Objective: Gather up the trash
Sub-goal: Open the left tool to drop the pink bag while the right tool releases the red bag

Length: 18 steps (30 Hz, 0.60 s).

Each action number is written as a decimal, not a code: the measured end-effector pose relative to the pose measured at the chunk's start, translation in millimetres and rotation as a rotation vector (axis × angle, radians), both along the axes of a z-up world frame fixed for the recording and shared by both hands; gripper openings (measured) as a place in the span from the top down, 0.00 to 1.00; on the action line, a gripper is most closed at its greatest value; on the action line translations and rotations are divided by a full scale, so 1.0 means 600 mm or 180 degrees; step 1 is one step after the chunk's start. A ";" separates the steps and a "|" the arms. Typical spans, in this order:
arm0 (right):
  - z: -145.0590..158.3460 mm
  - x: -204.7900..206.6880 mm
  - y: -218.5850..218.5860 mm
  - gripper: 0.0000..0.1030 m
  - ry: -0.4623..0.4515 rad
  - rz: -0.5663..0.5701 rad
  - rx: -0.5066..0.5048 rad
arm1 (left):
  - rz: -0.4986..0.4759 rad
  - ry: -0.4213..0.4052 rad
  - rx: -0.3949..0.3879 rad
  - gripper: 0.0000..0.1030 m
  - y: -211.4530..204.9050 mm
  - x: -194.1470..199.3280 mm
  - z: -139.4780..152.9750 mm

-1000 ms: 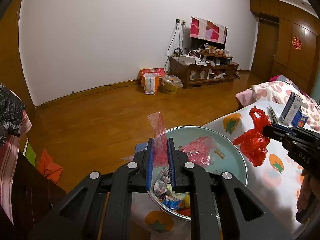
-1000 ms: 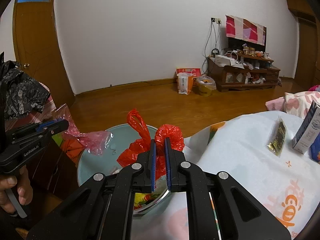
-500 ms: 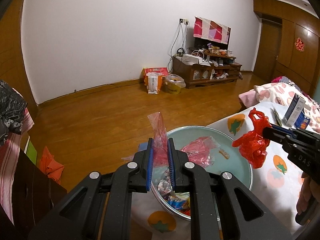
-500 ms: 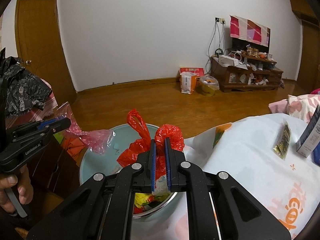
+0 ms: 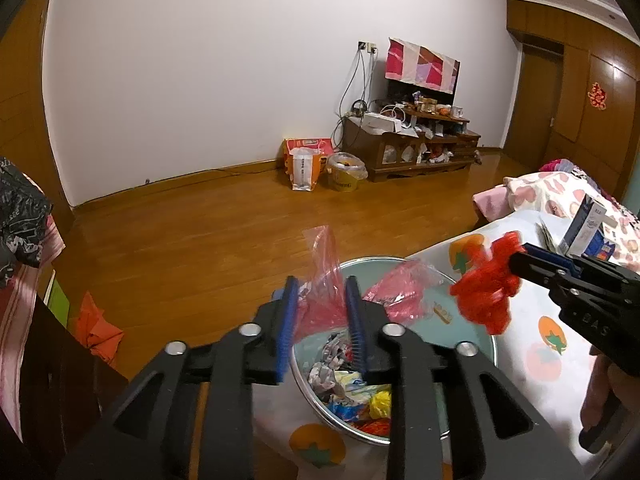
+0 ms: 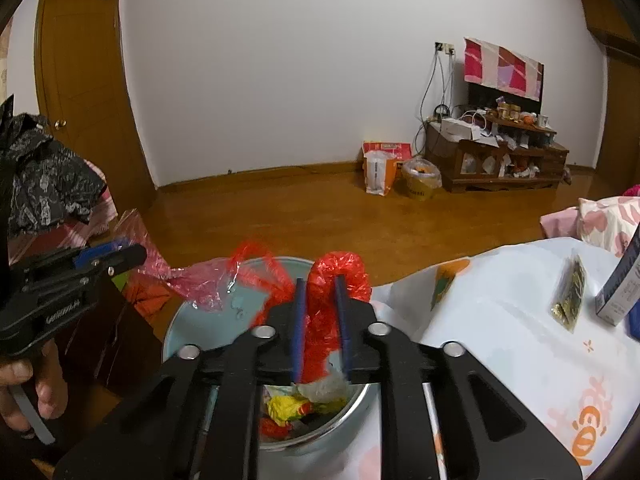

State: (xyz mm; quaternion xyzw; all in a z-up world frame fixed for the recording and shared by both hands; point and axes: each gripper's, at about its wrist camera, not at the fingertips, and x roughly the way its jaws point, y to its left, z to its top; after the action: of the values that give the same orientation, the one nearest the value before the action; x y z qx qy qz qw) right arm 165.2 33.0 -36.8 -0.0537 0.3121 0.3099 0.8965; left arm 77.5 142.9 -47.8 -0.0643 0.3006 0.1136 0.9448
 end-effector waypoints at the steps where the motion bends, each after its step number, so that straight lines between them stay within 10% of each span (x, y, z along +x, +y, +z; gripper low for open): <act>1: 0.000 0.001 0.000 0.67 0.0013 -0.0011 0.0014 | -0.0015 -0.0006 0.0004 0.67 -0.003 -0.001 0.001; 9: 0.010 -0.008 -0.030 0.53 -0.0004 -0.0153 0.0033 | -0.0030 -0.0071 0.0026 0.34 -0.015 -0.015 0.011; 18: 0.045 -0.076 -0.118 0.46 -0.0207 -0.0453 0.0021 | -0.0135 -0.0202 0.0062 0.23 -0.049 -0.040 0.035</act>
State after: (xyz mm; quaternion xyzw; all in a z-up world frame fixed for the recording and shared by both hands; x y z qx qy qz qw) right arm 119.5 -37.7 -9.7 -0.0384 0.2848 0.2445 0.9261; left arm 53.4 113.2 -26.5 -0.0523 0.2706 0.0944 0.9566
